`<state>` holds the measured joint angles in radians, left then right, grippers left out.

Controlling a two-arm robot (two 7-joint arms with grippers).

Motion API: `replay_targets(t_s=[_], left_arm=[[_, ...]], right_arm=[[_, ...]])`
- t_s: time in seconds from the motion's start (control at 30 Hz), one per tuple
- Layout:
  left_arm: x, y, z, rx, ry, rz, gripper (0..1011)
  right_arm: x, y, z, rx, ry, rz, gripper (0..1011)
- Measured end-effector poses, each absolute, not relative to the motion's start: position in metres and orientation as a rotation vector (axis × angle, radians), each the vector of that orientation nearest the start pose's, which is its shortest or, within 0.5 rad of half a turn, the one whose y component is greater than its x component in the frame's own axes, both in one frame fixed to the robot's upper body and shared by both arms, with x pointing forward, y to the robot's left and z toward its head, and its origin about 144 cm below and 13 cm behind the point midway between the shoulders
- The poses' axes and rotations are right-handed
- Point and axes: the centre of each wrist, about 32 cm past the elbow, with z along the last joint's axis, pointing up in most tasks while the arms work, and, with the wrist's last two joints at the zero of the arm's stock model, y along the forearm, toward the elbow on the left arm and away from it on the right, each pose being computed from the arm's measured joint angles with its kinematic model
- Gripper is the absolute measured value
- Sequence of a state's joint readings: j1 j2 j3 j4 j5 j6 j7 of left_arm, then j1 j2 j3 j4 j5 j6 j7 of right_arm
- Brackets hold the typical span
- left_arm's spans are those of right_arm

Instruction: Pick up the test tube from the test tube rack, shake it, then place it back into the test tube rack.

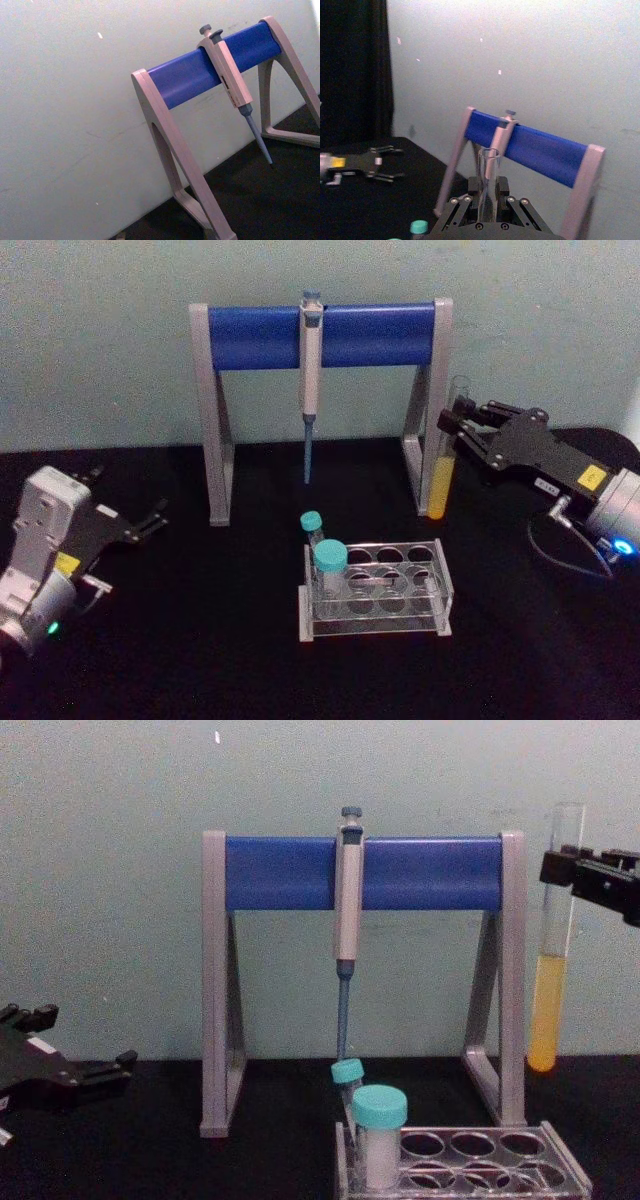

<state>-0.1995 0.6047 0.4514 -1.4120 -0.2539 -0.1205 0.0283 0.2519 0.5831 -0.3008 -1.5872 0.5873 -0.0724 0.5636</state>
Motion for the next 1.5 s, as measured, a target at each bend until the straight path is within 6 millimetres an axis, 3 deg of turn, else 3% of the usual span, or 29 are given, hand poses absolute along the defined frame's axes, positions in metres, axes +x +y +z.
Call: replay_targets(t_s=[0.3, 0.63, 1.0, 1.27, 1.5], left_arm=[[0.489, 0.310, 1.140, 0.304, -0.285, 1.248, 1001], [0.489, 0.310, 1.140, 0.304, -0.285, 1.248, 1001], [0.489, 0.310, 1.140, 0.304, -0.285, 1.248, 1001], [0.489, 0.310, 1.140, 0.304, -0.285, 1.248, 1001], [0.489, 0.310, 1.140, 0.304, -0.285, 1.248, 1001]], right_arm=[[0.521, -0.292, 1.230, 0.062, -0.216, -0.794, 233], [0.525, -0.279, 1.227, 0.123, -0.179, -0.698, 232], [0.514, -0.290, 1.227, 0.114, -0.135, -0.599, 233], [0.503, -0.303, 1.230, 0.017, -0.165, -0.689, 233], [0.504, -0.300, 1.231, -0.018, -0.205, -0.779, 233]])
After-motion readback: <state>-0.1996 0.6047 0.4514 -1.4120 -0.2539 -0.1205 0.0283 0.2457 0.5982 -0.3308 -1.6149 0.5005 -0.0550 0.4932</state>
